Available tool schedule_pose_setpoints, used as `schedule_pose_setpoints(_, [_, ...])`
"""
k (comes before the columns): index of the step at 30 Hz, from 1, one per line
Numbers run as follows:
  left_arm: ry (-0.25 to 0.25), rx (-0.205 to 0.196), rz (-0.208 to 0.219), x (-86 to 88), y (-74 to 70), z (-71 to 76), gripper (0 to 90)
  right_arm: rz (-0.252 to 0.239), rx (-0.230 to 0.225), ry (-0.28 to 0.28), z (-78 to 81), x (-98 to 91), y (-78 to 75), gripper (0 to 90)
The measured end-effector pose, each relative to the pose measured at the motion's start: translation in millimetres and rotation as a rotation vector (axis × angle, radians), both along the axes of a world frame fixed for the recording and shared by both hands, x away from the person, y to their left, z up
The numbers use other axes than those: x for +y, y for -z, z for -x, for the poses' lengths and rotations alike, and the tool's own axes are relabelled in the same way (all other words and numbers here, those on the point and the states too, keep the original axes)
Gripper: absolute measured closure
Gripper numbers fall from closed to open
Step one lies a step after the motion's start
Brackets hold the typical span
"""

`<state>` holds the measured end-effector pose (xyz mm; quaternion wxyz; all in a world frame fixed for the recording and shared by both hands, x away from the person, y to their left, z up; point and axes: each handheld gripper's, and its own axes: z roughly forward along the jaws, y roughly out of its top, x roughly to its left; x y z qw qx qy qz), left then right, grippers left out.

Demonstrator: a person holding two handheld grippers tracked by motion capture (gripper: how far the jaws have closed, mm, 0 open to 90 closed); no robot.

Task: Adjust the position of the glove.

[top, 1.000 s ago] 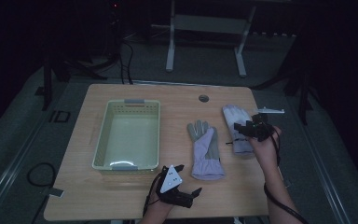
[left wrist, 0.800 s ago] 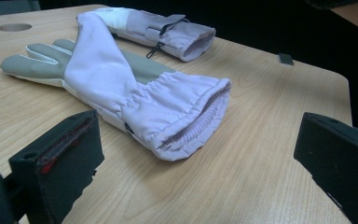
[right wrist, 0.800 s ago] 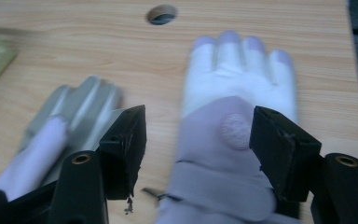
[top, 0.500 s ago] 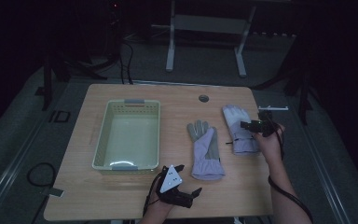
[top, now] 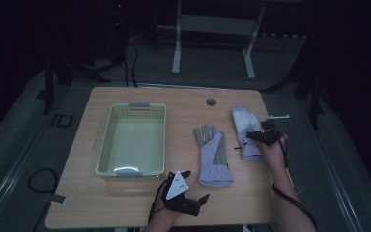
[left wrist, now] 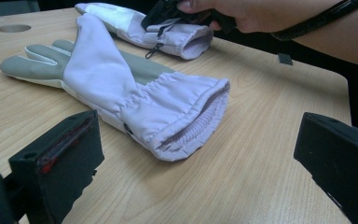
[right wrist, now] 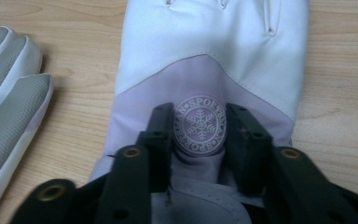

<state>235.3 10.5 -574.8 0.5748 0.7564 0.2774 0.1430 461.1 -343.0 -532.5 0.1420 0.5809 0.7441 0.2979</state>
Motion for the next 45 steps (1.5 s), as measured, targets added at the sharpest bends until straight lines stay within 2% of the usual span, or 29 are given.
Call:
schedule_pose_setpoints(1, [0.000, 0.000, 0.000, 0.0, 0.0, 0.0, 1.3, 0.000, 0.000, 0.000, 0.0, 0.0, 0.0, 69.6])
schedule_pose_setpoints(2, [-0.001, 0.001, 0.000, -0.1, 0.0, 0.2, 1.3, 0.018, -0.005, 0.003, 1.8, 2.6, -7.6, 75.8])
schedule_pose_setpoints(3, [0.000, 0.001, 0.001, 0.1, 0.0, -0.1, 1.3, 0.016, -0.008, 0.010, 3.3, 3.3, -12.2, 77.1])
schedule_pose_setpoints(5, [0.000, 0.001, 0.001, 0.1, 0.0, -0.1, 1.4, 0.002, -0.006, 0.015, 4.8, 3.1, -16.4, 77.1])
schedule_pose_setpoints(6, [0.000, 0.003, 0.003, 0.1, 0.0, -0.3, 1.4, -0.015, -0.011, 0.016, 9.6, 2.5, -26.8, 78.6])
schedule_pose_setpoints(8, [0.000, 0.003, 0.003, 0.2, 0.1, -0.3, 1.4, -0.018, -0.014, 0.016, 12.1, 2.0, -31.9, 78.9])
schedule_pose_setpoints(9, [0.000, 0.002, 0.002, 0.1, 0.0, -0.2, 1.3, -0.024, -0.021, 0.009, 18.3, 1.6, -42.6, 79.2])
schedule_pose_setpoints(10, [0.000, 0.001, 0.002, 0.0, 0.0, -0.2, 1.3, -0.024, -0.021, 0.009, 18.3, 1.6, -42.6, 79.2])
schedule_pose_setpoints(11, [-0.001, 0.001, 0.001, 0.1, 0.0, -0.2, 1.4, -0.026, -0.026, -0.001, 25.9, 1.8, -52.4, 79.2])
schedule_pose_setpoints(14, [-0.002, 0.001, -0.001, -0.1, 0.0, 0.0, 1.3, -0.029, -0.027, -0.014, 32.5, 1.4, -60.0, 79.4])
schedule_pose_setpoints(15, [-0.003, 0.000, -0.001, -0.1, 0.0, 0.1, 1.3, -0.034, -0.035, -0.023, 41.7, -0.2, -69.2, 79.3])
schedule_pose_setpoints(18, [-0.003, 0.000, -0.001, -0.2, 0.0, 0.1, 1.4, -0.041, -0.039, -0.026, 44.9, -1.3, -72.1, 79.3])
schedule_pose_setpoints(19, [-0.003, 0.001, -0.002, -0.1, -0.1, 0.0, 1.4, -0.052, -0.046, -0.037, 55.7, -3.2, -80.2, 79.3])
schedule_pose_setpoints(21, [-0.003, 0.001, -0.002, -0.1, -0.1, -0.1, 1.4, -0.034, -0.060, -0.050, 71.3, -3.6, -87.0, 79.2])
schedule_pose_setpoints(22, [-0.003, 0.001, -0.002, -0.1, -0.1, -0.1, 1.4, -0.034, -0.060, -0.050, 71.3, -3.6, -87.0, 79.2])
schedule_pose_setpoints(26, [-0.003, 0.000, -0.003, -0.1, -0.1, -0.1, 1.3, -0.043, -0.066, -0.048, 91.0, -6.2, -87.9, 79.2])
schedule_pose_setpoints(27, [-0.004, 0.001, -0.001, -0.1, 0.0, -0.1, 1.3, -0.041, -0.067, -0.040, 99.9, -6.8, -85.6, 79.3])
schedule_pose_setpoints(28, [-0.004, 0.002, -0.002, -0.1, -0.1, -0.1, 1.3, -0.041, -0.067, -0.040, 99.9, -6.8, -85.6, 79.3])
schedule_pose_setpoints(29, [-0.003, 0.001, -0.003, -0.1, -0.1, -0.1, 1.3, -0.029, -0.066, -0.046, 107.7, -6.4, -82.5, 79.3])
schedule_pose_setpoints(32, [-0.004, 0.000, -0.004, -0.1, -0.1, 0.0, 1.3, -0.031, -0.058, -0.050, 116.9, -5.3, -76.8, 79.2])
schedule_pose_setpoints(36, [-0.003, 0.001, -0.002, 0.0, -0.1, 0.0, 1.4, -0.034, -0.057, -0.046, 121.9, -5.1, -72.2, 79.1])
schedule_pose_setpoints(37, [-0.003, 0.001, -0.003, 0.0, -0.1, 0.0, 1.3, -0.023, -0.048, -0.051, 125.1, -4.0, -67.8, 79.0])
schedule_pose_setpoints(38, [-0.002, 0.001, -0.004, 0.0, -0.1, 0.0, 1.3, 0.012, -0.045, -0.046, 126.8, -2.6, -64.1, 78.9])
schedule_pose_setpoints(41, [-0.003, -0.001, -0.005, -0.2, -0.1, 0.3, 1.3, 0.023, -0.026, -0.040, 126.1, -2.8, -59.3, 78.9])
schedule_pose_setpoints(42, [-0.002, -0.001, -0.005, -0.1, -0.1, 0.2, 1.4, 0.042, -0.015, -0.037, 123.6, -3.3, -52.5, 78.7])
schedule_pose_setpoints(45, [-0.001, 0.001, -0.001, 0.1, 0.0, -0.1, 1.4, 0.051, -0.005, -0.025, 120.3, -3.8, -44.7, 78.5])
